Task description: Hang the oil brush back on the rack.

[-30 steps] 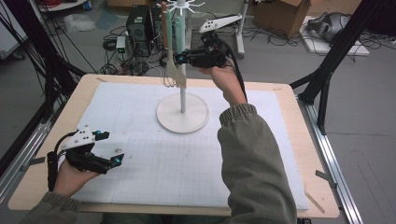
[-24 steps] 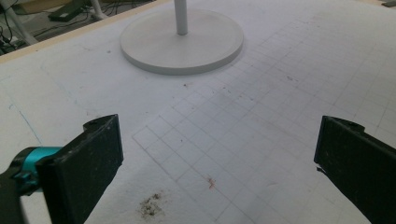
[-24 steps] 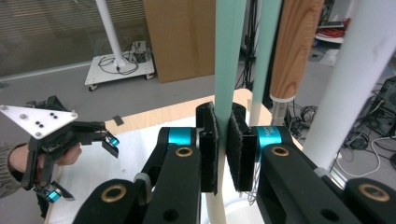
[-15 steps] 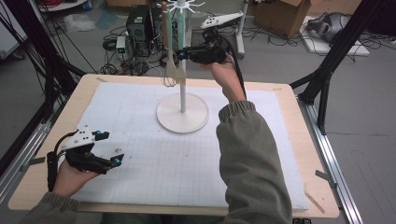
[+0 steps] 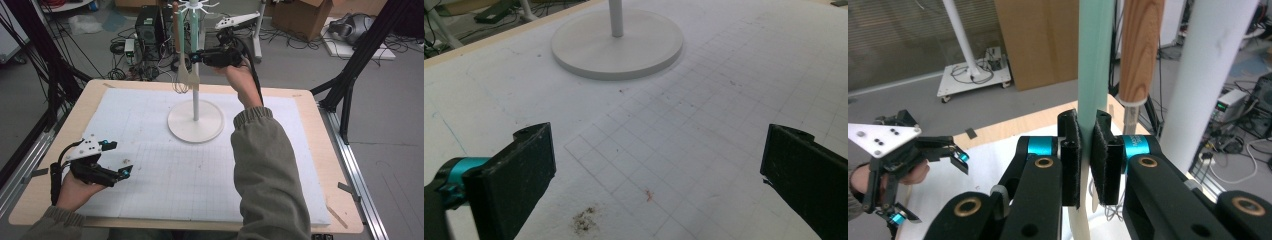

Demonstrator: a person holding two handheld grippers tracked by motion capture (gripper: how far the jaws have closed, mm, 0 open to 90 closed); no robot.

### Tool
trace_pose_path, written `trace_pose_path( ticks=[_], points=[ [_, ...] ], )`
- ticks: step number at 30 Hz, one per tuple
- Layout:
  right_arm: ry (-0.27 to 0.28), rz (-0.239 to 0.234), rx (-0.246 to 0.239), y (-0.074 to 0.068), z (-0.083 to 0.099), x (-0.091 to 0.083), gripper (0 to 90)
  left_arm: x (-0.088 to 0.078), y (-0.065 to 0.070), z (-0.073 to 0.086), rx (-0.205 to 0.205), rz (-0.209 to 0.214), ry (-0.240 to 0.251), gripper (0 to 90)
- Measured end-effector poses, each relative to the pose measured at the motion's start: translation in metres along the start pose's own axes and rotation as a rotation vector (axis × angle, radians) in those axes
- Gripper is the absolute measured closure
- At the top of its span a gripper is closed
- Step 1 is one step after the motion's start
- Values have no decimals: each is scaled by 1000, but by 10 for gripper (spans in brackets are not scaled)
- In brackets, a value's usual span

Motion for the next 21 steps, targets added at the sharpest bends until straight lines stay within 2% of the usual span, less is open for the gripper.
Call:
trace_pose_path(
  ticks=[7,15,21],
  points=[
    [0,15,-1,0,0,2,825,-1,0,0,4,-3,-2,17],
    [3,66,-1,2,5,-7,695,-2,0,1,7,-5,-7,17],
    [1,104,6,0,8,-18,546,-1,1,1,7,-5,-9,17]
  ],
)
Point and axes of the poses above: each handheld gripper's, and its own axes: x roughly forward along the jaws, z roughly out of its underside, y roughly to its right, the point moved 9 cm from there along x, roughly forward along the jaws, and after that the axes turned 8 degrees about -x, right-handed, at the moved point
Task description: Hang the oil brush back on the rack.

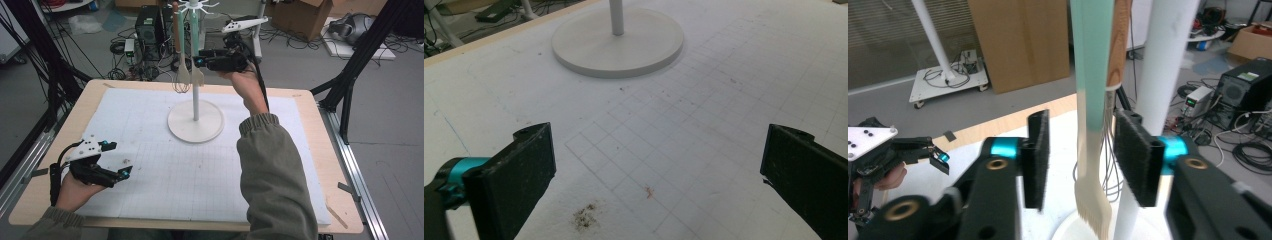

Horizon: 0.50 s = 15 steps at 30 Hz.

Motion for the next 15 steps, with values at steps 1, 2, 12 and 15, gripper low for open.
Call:
trace_pose_path(
  ticks=[1,2,12,15],
  points=[
    [2,5,1,0,1,-2,525,0,0,0,3,0,-2,17],
    [-3,7,7,-1,3,-4,499,0,0,0,2,-3,-2,17],
    [14,15,-5,-15,20,-16,368,-2,-2,2,-5,-8,-7,17],
    [10,33,-20,-19,30,-20,333,-2,-2,3,-8,-9,-8,17]
  ],
)
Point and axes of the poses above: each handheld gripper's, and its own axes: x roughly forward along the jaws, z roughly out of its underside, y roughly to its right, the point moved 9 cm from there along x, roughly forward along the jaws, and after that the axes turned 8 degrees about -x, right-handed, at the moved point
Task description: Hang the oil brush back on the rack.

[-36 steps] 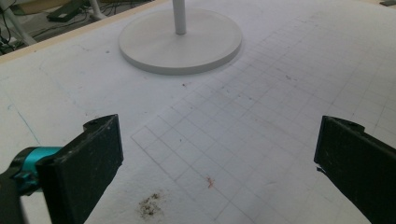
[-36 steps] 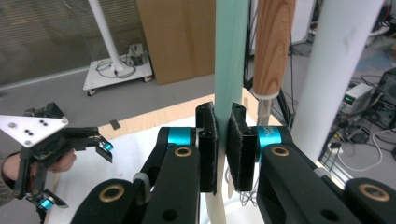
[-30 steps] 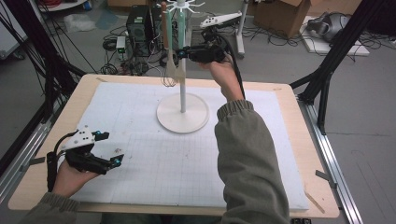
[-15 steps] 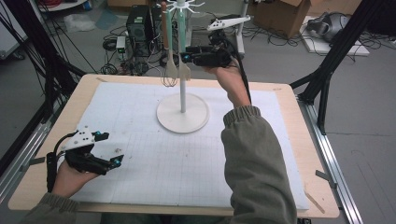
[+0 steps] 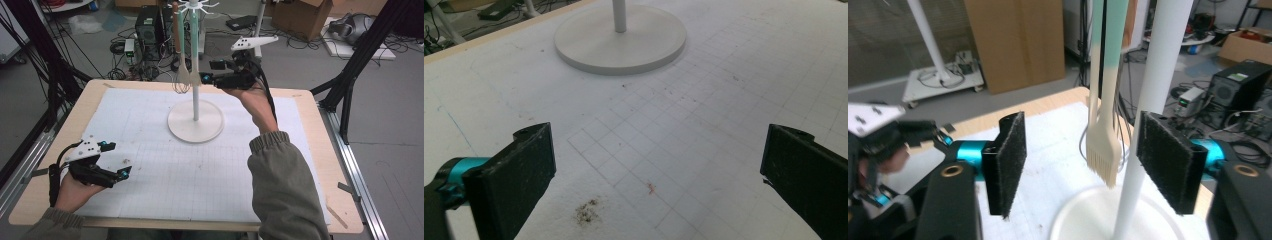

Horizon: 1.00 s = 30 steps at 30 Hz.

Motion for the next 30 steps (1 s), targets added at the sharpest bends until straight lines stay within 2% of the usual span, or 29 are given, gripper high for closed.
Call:
trace_pose_path(
  ticks=[9,14,18,30],
  points=[
    [-15,20,2,-12,32,-13,272,-1,1,1,-4,-1,-1,17],
    [-5,32,17,-15,45,-20,246,-2,-1,3,-7,-8,-1,17],
    [-4,58,26,-15,54,-22,229,-3,-2,3,-9,-12,0,17],
    [2,57,33,-29,80,-26,209,-2,0,2,-4,-5,-1,17]
  ],
)
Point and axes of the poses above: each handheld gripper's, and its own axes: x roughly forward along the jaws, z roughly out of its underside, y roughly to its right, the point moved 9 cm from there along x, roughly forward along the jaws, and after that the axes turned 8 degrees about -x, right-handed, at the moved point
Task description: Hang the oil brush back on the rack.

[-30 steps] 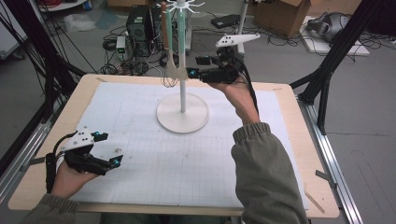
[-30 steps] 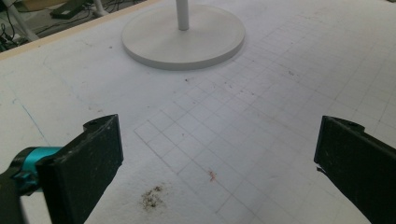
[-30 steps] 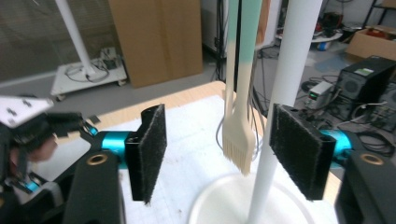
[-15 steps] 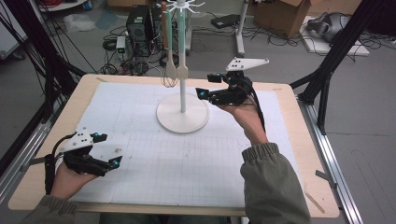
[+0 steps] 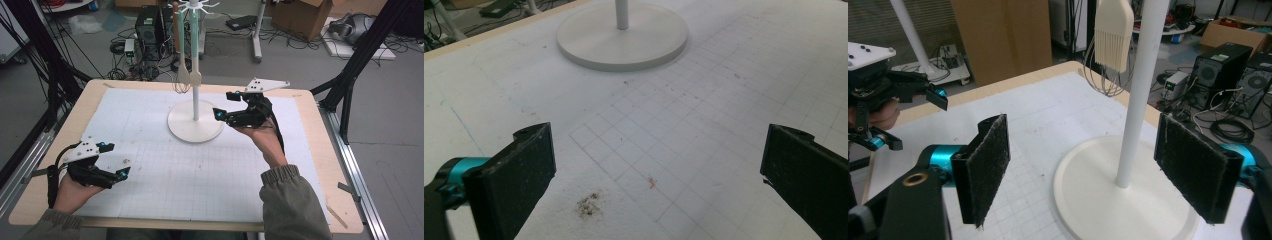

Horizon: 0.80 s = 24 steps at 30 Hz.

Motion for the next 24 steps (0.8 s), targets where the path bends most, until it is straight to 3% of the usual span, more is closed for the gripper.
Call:
trace_pose_path(
  ticks=[7,24],
  points=[
    [-9,-6,19,-2,18,-2,199,0,-1,0,-2,-1,-3,17],
    [-60,43,42,-9,59,-14,185,2,1,1,3,3,-9,17]
  ],
)
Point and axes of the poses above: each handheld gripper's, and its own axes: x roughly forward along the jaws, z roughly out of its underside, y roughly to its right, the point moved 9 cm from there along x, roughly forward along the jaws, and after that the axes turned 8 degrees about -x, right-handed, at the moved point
